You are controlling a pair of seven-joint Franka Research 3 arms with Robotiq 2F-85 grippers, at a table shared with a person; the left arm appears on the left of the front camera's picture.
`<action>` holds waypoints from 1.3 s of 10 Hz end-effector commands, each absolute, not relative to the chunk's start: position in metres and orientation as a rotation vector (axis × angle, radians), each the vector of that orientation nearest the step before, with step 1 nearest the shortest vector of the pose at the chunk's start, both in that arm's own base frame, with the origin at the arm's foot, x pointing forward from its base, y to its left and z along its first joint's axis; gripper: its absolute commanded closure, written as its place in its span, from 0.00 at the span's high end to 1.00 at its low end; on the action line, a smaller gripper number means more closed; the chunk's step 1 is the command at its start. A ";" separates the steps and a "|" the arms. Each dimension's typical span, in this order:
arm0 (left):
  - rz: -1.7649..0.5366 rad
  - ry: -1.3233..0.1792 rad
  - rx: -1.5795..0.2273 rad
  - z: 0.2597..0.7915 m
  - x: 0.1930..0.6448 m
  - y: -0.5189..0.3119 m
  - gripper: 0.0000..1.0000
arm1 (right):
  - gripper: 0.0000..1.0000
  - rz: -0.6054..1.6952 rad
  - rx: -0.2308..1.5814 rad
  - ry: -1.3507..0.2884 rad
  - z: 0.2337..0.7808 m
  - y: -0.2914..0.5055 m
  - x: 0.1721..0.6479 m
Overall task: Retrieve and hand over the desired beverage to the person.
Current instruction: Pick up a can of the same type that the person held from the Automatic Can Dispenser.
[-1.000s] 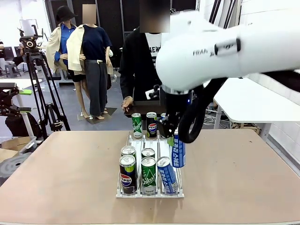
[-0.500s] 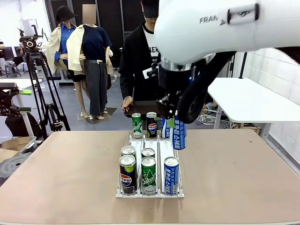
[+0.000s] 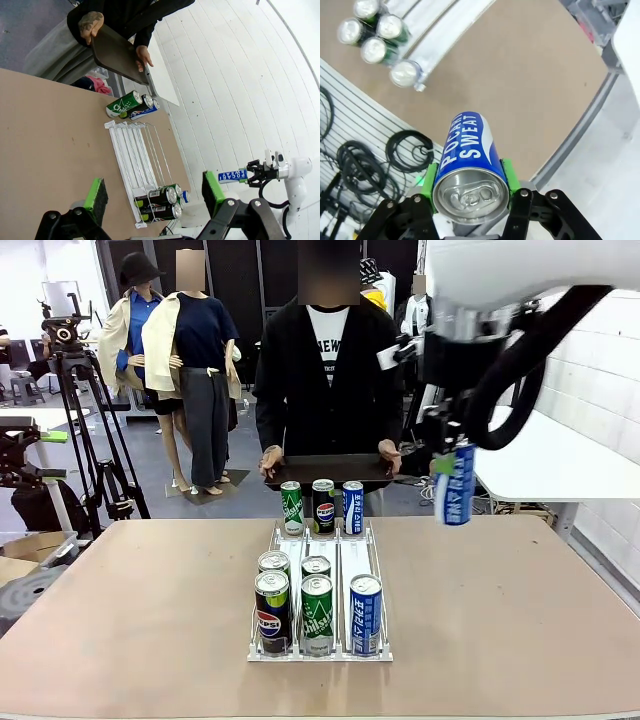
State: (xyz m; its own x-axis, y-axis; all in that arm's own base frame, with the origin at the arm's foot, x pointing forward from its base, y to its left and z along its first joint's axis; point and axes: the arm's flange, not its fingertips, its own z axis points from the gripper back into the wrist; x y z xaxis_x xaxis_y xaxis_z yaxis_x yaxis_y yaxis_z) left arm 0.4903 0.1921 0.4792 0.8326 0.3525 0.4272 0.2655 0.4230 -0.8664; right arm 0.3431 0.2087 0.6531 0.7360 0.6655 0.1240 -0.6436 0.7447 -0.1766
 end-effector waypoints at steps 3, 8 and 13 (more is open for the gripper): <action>0.061 -0.622 -1.155 0.481 0.490 0.193 1.00 | 0.00 0.708 -0.052 -0.223 0.645 0.111 0.353; 0.061 -0.622 -1.155 0.481 0.490 0.193 1.00 | 0.00 0.696 -0.007 -0.234 0.622 0.046 0.361; 0.061 -0.622 -1.155 0.481 0.490 0.193 1.00 | 0.00 0.658 -0.037 -0.194 0.629 0.056 0.360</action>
